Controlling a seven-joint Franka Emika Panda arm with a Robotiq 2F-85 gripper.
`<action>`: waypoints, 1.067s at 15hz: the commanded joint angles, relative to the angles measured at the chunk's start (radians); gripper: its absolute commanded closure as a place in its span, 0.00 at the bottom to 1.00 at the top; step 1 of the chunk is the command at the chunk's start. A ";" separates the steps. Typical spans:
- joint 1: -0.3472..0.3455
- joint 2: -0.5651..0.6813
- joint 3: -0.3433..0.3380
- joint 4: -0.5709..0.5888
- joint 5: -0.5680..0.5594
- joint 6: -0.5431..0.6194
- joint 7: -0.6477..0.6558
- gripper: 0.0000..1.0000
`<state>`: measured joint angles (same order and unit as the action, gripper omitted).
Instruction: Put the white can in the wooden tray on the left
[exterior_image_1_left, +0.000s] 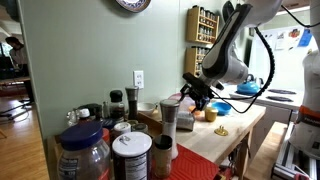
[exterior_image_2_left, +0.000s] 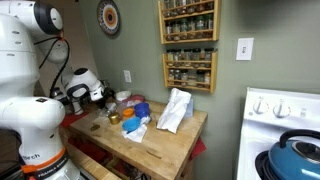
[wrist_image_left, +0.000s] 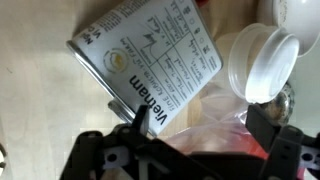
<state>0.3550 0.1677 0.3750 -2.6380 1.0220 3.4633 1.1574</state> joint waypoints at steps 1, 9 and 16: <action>0.010 0.046 -0.033 0.025 -0.001 0.051 -0.028 0.00; -0.026 -0.168 -0.045 -0.144 0.024 -0.248 -0.096 0.00; -0.007 -0.075 -0.104 -0.118 -0.018 -0.307 0.159 0.00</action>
<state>0.3216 0.0722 0.2969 -2.7558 1.0294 3.1734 1.1822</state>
